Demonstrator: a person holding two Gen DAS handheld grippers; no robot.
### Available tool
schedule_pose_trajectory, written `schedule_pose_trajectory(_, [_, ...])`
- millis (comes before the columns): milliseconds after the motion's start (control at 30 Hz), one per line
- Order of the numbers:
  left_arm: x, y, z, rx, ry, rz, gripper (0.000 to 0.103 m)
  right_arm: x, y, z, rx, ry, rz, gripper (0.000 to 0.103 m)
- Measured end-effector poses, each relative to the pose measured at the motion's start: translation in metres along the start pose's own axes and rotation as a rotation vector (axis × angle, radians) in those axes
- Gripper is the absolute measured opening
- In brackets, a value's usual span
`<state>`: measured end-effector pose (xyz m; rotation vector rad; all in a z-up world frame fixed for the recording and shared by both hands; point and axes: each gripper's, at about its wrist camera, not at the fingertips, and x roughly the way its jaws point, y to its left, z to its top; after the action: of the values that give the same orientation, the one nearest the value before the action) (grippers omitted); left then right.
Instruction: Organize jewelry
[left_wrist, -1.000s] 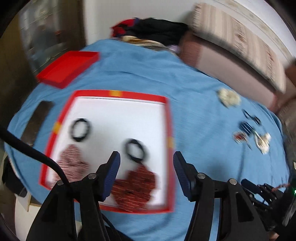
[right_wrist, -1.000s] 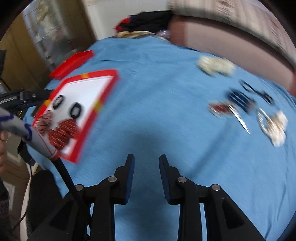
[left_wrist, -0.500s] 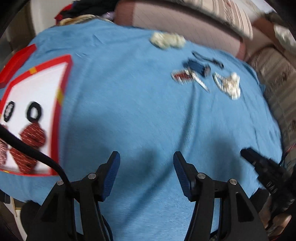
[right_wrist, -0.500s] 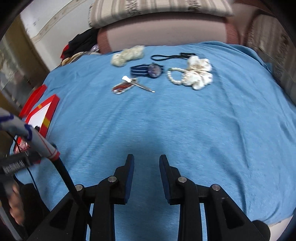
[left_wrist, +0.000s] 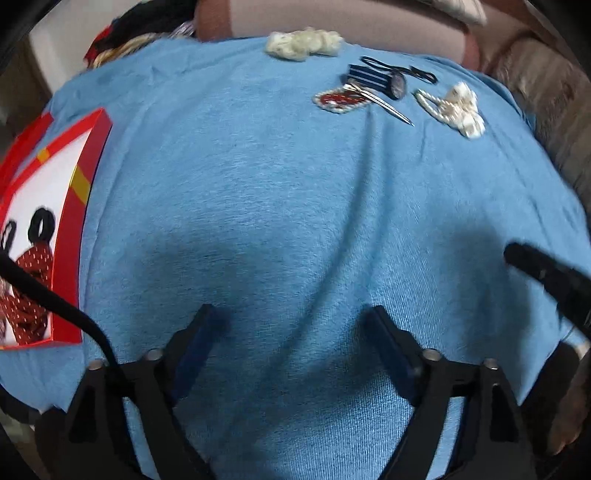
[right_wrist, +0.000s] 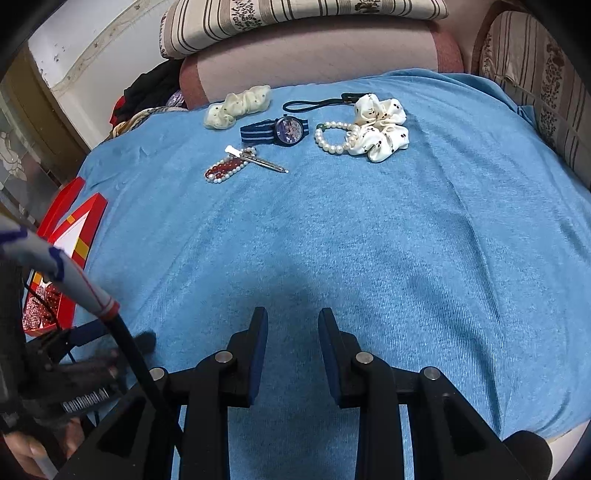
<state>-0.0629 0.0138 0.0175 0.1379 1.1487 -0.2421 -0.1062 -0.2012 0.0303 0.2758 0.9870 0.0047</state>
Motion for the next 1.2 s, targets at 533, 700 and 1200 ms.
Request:
schedule_pose_trajectory(533, [-0.019, 0.035, 0.002, -0.139, -0.016, -0.102, 0.098, 0.098, 0.032, 0.149, -0.013, 0.009, 0.102, 0.030])
schedule_pose_trajectory(700, [-0.032, 0.078, 0.012, -0.251, -0.067, -0.081, 0.098, 0.141, 0.063, 0.151, 0.001, 0.135, 0.241, 0.031])
schedule_pose_trajectory(1200, [-0.043, 0.120, 0.022, -0.277, -0.144, -0.043, 0.098, 0.060, 0.028, 0.076, -0.101, 0.153, 0.336, 0.033])
